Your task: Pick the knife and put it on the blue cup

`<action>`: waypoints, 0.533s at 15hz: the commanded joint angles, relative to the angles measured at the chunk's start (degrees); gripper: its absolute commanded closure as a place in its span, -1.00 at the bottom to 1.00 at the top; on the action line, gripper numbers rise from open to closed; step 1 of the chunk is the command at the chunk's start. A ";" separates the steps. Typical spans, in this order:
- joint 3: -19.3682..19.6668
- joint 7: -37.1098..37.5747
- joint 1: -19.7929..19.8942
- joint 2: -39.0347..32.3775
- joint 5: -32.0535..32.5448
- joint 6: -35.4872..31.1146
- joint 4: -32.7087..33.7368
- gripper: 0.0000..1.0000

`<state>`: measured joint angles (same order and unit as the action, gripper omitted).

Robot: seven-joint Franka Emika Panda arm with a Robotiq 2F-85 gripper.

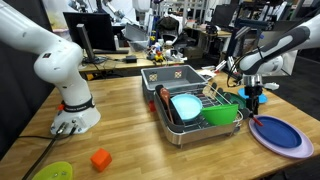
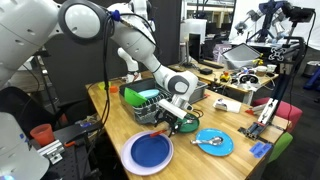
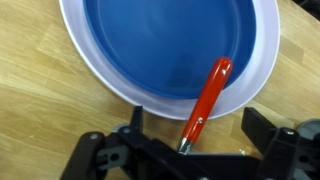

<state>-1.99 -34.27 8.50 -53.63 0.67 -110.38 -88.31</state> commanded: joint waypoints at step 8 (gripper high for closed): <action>-0.96 1.24 0.56 -0.98 0.30 0.06 0.78 -1.00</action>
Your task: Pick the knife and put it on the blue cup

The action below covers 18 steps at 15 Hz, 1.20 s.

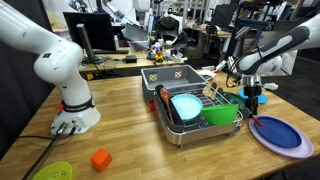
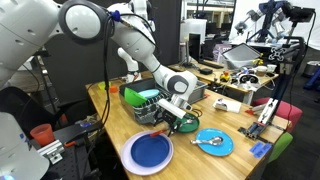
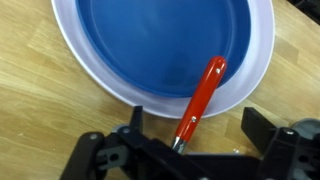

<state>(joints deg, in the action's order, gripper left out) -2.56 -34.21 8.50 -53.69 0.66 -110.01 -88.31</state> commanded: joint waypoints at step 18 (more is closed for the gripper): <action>0.21 7.01 -0.10 -2.76 2.76 -3.68 2.98 0.48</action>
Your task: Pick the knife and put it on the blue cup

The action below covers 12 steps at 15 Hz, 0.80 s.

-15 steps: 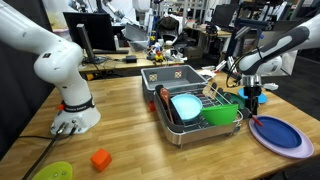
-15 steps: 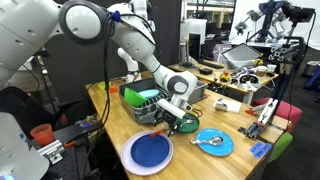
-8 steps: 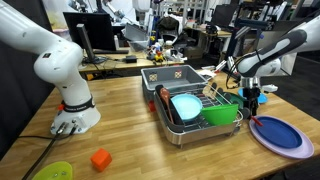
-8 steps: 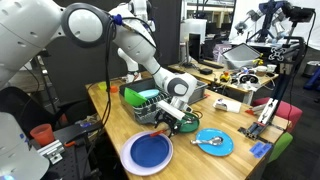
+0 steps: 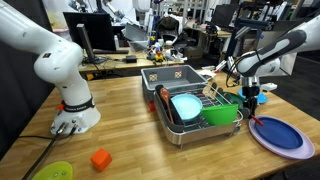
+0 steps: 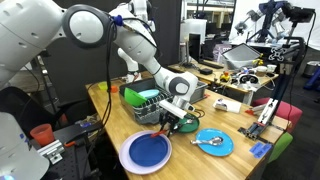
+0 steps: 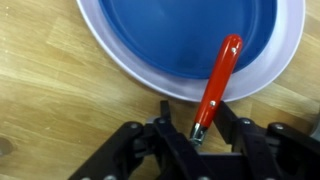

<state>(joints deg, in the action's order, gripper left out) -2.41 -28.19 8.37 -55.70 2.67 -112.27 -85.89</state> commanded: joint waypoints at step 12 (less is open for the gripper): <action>0.20 0.60 1.68 1.73 0.01 -4.10 -2.51 0.92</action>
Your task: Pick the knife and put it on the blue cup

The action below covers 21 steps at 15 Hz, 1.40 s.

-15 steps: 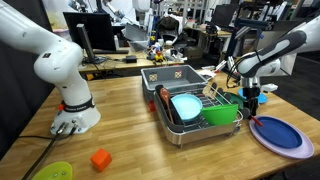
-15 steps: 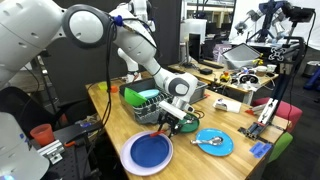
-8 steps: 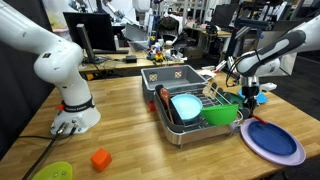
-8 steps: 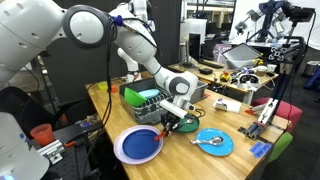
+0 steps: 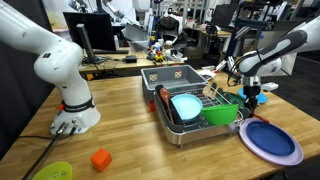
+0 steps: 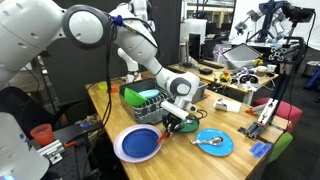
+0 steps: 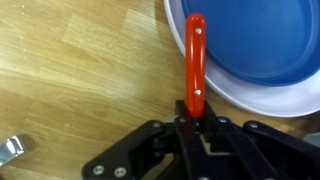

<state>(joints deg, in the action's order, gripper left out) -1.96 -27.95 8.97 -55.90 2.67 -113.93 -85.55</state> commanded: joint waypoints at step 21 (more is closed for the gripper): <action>1.86 -23.36 2.07 19.24 18.21 -1.34 -28.44 0.92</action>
<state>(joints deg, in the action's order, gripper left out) -0.31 -46.81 11.80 -38.13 18.38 -115.17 -111.56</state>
